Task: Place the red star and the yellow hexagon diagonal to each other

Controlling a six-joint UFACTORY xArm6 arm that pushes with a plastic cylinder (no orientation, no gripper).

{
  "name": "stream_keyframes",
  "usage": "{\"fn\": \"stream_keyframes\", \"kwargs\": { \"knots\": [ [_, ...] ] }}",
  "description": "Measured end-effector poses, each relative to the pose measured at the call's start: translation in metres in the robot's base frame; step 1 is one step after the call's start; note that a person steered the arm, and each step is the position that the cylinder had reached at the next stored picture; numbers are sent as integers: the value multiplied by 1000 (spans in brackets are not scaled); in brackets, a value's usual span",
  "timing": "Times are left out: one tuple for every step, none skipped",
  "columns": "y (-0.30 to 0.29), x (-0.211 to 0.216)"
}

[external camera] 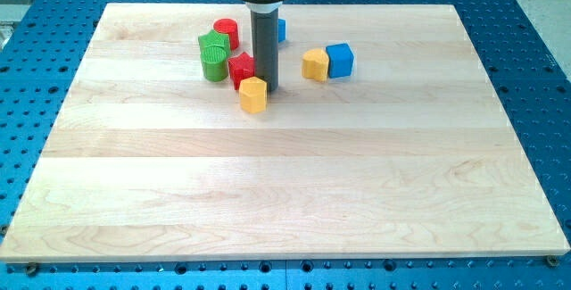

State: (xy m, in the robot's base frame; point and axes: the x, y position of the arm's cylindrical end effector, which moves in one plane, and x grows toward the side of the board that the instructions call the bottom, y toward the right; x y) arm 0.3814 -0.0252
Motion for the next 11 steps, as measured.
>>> {"fn": "stream_keyframes", "kwargs": {
  "knots": [
    [36, -7],
    [33, -50],
    [14, -40],
    [6, -22],
    [-13, 9],
    [-47, 36],
    [-44, 48],
    [-89, 54],
    [-93, 89],
    [-58, 92],
    [-12, 91]
  ]
}}
